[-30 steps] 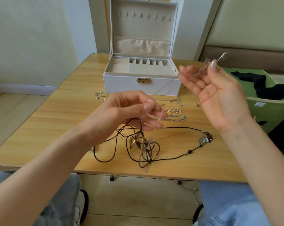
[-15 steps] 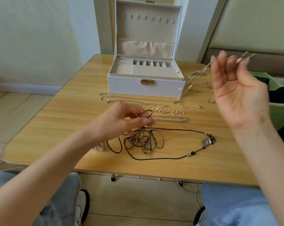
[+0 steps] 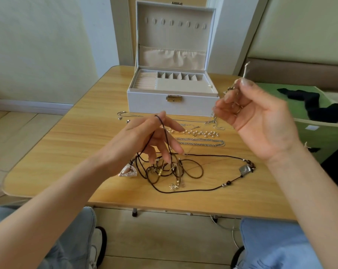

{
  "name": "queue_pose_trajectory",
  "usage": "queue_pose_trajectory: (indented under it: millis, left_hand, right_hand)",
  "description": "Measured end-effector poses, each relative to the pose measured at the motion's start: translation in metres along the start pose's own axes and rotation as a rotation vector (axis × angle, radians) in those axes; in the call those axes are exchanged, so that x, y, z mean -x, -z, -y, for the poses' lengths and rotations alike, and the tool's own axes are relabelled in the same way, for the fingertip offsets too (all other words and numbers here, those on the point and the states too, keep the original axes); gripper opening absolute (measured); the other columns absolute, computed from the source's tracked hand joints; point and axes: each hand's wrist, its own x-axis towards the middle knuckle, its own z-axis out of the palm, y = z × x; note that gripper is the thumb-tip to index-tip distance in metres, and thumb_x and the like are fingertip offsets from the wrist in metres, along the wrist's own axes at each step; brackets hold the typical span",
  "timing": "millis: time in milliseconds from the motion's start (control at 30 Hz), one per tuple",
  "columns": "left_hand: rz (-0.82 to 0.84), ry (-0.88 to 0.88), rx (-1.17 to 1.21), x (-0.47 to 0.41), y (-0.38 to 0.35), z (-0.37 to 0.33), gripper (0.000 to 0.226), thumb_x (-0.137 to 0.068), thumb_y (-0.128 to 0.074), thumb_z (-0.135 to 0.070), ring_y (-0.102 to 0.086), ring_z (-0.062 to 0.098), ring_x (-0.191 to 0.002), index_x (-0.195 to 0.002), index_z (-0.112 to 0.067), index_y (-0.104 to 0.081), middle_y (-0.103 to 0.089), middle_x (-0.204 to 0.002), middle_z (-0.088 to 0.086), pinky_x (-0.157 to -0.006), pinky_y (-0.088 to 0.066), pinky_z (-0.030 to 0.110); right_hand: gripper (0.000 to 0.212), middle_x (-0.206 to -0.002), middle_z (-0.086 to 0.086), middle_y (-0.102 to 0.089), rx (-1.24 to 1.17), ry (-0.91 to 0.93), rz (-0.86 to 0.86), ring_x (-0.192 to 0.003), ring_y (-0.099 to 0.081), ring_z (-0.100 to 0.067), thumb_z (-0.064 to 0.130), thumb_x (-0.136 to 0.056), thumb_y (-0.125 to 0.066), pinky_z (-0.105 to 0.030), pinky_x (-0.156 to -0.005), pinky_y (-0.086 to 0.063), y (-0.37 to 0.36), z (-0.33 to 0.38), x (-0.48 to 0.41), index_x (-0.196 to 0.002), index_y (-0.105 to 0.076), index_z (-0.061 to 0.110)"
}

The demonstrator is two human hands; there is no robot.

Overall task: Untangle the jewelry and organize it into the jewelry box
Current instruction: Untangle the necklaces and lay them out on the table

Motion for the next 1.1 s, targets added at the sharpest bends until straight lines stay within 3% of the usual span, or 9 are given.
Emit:
queue_pose_trajectory:
  millis: [233, 400, 500, 600, 700, 800, 933, 1000, 1100]
  left_hand:
    - [0.054, -0.020, -0.202, 0.005, 0.006, -0.006, 0.052, -0.074, -0.043, -0.055, -0.045, 0.010, -0.052, -0.099, -0.015, -0.066, -0.069, -0.073, 0.008, -0.050, -0.032, 0.023]
    - [0.089, -0.028, -0.380, 0.007, 0.011, -0.003, 0.052, -0.056, -0.049, -0.042, -0.059, 0.012, -0.097, -0.105, -0.028, -0.057, -0.063, -0.112, -0.012, -0.078, -0.045, 0.035]
    - [0.003, -0.095, -0.276, 0.005, 0.000, -0.007, 0.044, -0.068, -0.054, -0.025, -0.056, 0.011, -0.107, -0.112, -0.028, -0.053, -0.058, -0.121, -0.012, -0.084, -0.043, 0.032]
    - [-0.030, -0.157, -0.249, 0.000, -0.016, -0.014, 0.038, -0.082, -0.057, -0.032, -0.061, 0.009, -0.099, -0.118, -0.021, -0.054, -0.065, -0.112, -0.005, -0.087, -0.050, 0.032]
    - [-0.056, -0.218, -0.235, -0.005, -0.020, -0.016, 0.023, -0.089, -0.053, -0.025, -0.060, 0.009, -0.076, -0.100, -0.010, -0.067, -0.070, -0.090, 0.004, -0.073, -0.050, 0.024]
    - [-0.054, -0.212, -0.235, -0.008, -0.017, -0.016, 0.018, -0.095, -0.051, -0.015, -0.054, 0.011, -0.063, -0.096, -0.006, -0.068, -0.067, -0.082, 0.000, -0.065, -0.046, 0.018]
    - [-0.029, -0.159, -0.292, -0.007, -0.014, -0.013, 0.024, -0.097, -0.043, -0.007, -0.063, 0.020, -0.063, -0.105, -0.008, -0.066, -0.070, -0.091, 0.005, -0.069, -0.048, 0.018]
    - [-0.037, -0.144, -0.295, -0.006, -0.013, -0.011, 0.027, -0.099, -0.041, -0.014, -0.066, 0.019, -0.068, -0.105, -0.011, -0.067, -0.071, -0.094, 0.004, -0.066, -0.044, 0.014]
    - [-0.071, -0.172, -0.211, -0.003, -0.012, -0.013, 0.028, -0.091, -0.043, -0.023, -0.064, 0.016, -0.066, -0.096, -0.009, -0.067, -0.069, -0.086, 0.003, -0.061, -0.040, 0.020]
  right_hand:
    - [0.013, -0.066, -0.008, -0.065, -0.113, 0.050, 0.056, -0.084, -0.068, -0.027, 0.013, -0.088, -0.047, -0.039, -0.082, -0.054, -0.005, -0.004, -0.003, -0.081, -0.057, 0.008]
    - [0.022, -0.070, -0.012, -0.067, -0.286, 0.076, 0.158, -0.089, -0.068, -0.028, 0.013, -0.090, -0.044, -0.043, -0.086, -0.053, -0.019, 0.000, -0.004, -0.078, -0.061, 0.004]
    - [0.024, -0.078, -0.016, -0.070, -0.336, 0.061, 0.236, -0.096, -0.067, -0.032, 0.012, -0.091, -0.042, -0.044, -0.092, -0.051, -0.029, -0.001, -0.004, -0.081, -0.061, 0.001]
    - [0.033, -0.085, -0.017, -0.071, -0.324, 0.055, 0.301, -0.103, -0.064, -0.032, 0.011, -0.093, -0.038, -0.043, -0.099, -0.047, -0.037, -0.001, -0.006, -0.082, -0.068, 0.001]
    - [0.030, -0.088, -0.021, -0.070, -0.420, 0.070, 0.318, -0.105, -0.062, -0.036, 0.009, -0.094, -0.037, -0.044, -0.102, -0.044, -0.038, 0.006, -0.009, -0.085, -0.063, -0.004]
    - [0.017, -0.091, -0.027, -0.066, -0.575, 0.111, 0.317, -0.104, -0.060, -0.041, 0.005, -0.092, -0.042, -0.047, -0.102, -0.039, -0.034, 0.017, -0.010, -0.093, -0.054, -0.007]
    - [0.013, -0.094, -0.033, -0.063, -0.734, 0.108, 0.295, -0.105, -0.056, -0.047, -0.001, -0.090, -0.044, -0.050, -0.103, -0.035, -0.026, 0.031, -0.008, -0.099, -0.048, -0.008]
    - [0.013, -0.093, -0.032, -0.064, -0.712, 0.106, 0.280, -0.104, -0.058, -0.046, 0.000, -0.090, -0.044, -0.051, -0.102, -0.038, -0.022, 0.033, -0.008, -0.097, -0.049, -0.009]
    - [0.019, -0.089, -0.025, -0.068, -0.552, 0.084, 0.276, -0.099, -0.063, -0.040, 0.005, -0.090, -0.044, -0.053, -0.096, -0.046, -0.020, 0.026, -0.008, -0.090, -0.059, -0.007]
